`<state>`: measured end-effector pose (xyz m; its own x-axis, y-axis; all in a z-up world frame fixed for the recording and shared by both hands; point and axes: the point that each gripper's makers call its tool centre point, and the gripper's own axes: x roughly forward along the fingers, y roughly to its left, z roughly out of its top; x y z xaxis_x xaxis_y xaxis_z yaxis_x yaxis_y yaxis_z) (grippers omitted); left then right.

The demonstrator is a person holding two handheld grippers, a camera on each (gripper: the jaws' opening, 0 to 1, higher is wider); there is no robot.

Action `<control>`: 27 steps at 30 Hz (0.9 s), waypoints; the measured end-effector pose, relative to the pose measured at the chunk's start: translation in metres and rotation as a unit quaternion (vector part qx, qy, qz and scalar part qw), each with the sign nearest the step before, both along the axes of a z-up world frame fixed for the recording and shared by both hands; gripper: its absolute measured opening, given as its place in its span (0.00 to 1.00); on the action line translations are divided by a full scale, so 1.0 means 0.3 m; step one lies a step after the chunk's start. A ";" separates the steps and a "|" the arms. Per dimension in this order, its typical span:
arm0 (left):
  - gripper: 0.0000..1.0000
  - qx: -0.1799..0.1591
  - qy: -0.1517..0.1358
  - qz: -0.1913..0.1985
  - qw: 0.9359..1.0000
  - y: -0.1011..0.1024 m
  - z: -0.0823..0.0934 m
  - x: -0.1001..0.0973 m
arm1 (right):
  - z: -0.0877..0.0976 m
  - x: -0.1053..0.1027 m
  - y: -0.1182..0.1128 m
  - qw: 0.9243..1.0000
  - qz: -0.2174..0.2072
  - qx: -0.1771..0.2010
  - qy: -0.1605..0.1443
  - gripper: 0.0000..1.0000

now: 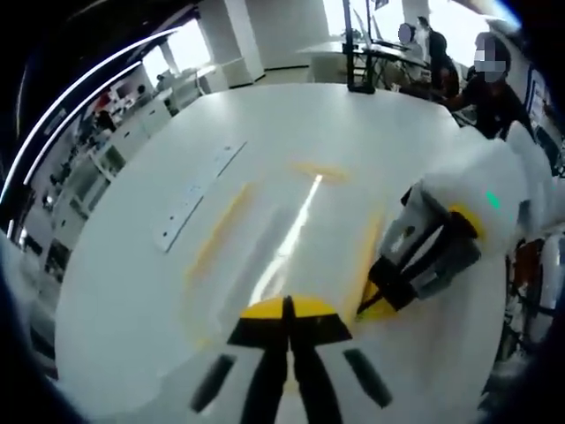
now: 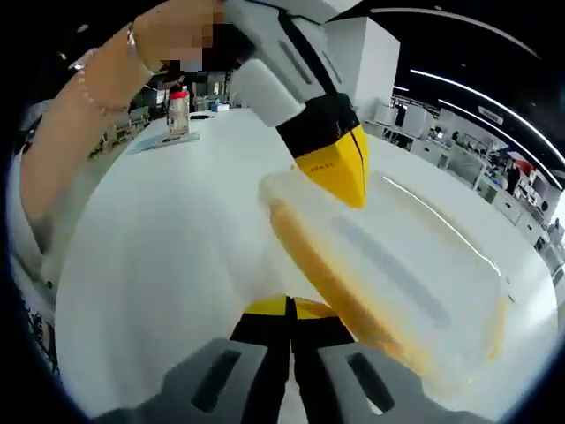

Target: Snap each plastic latch of the storage box into its locked position after aligning the lid with the box until every specified latch is closed and the lid sits flush.

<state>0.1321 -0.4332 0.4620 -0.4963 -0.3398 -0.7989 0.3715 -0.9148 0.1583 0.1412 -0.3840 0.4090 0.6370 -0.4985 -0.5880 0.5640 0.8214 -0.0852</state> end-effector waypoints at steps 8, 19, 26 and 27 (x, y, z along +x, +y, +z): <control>0.00 0.015 -0.006 0.009 1.000 -0.016 0.007 0.004 | 0.069 0.050 0.131 0.993 0.091 0.047 -0.066 0.00; 0.10 -0.013 0.041 0.003 0.999 0.001 0.131 -0.020 | 0.332 -0.075 0.084 0.990 0.056 -0.047 -0.123 0.06; 0.22 -0.124 0.121 0.024 0.985 0.029 0.358 0.062 | 0.531 -0.266 0.082 0.975 0.003 -0.135 -0.175 0.15; 0.25 -0.140 0.130 0.028 0.981 0.039 0.382 0.083 | 0.560 -0.301 0.085 0.972 -0.006 -0.147 -0.186 0.15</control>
